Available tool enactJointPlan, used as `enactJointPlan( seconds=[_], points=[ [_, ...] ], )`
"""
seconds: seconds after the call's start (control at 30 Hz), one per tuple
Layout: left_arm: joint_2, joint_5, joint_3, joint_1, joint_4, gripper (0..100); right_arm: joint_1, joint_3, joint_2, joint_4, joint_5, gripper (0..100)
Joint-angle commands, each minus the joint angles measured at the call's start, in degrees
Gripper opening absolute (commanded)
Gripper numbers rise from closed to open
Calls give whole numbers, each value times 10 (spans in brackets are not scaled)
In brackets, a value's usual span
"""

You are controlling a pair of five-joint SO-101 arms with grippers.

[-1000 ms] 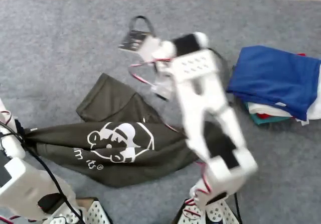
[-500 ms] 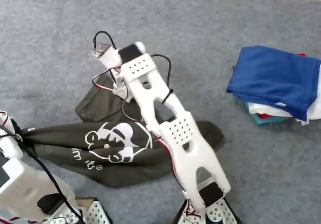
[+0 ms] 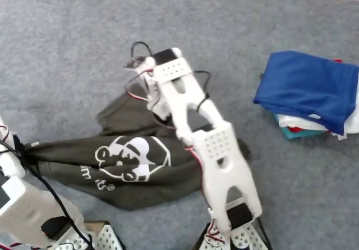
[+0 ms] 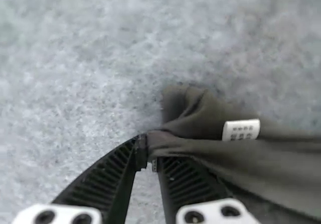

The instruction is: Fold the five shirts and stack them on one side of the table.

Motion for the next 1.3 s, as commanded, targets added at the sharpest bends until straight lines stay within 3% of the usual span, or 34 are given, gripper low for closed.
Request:
enactJointPlan(
  seconds=[0.0, 0.1, 0.27, 0.33, 0.47, 0.73, 1.03, 1.27],
  points=[
    [-3, -81, -2, 3, 12, 29, 34, 146, -102, 7, 48, 15],
    [-3, -142, -2, 7, 27, 29, 44, 209, -163, -5, 57, 57],
    [-3, -163, -4, 7, 35, 29, 66, 181, -200, -19, 37, 330],
    [-3, -163, -4, 7, 35, 29, 81, 144, -204, -18, 33, 381],
    [-3, -163, -5, 7, 35, 29, 81, 64, -200, -2, 33, 348],
    [-3, -161, -6, 7, 34, 29, -21, -15, -161, -45, 33, 197],
    [-3, -160, -4, 7, 33, 29, -41, -233, 29, -54, -51, 265],
    [-3, -160, -5, 11, 33, 29, -51, -387, 182, -13, -52, 266]
  ],
)
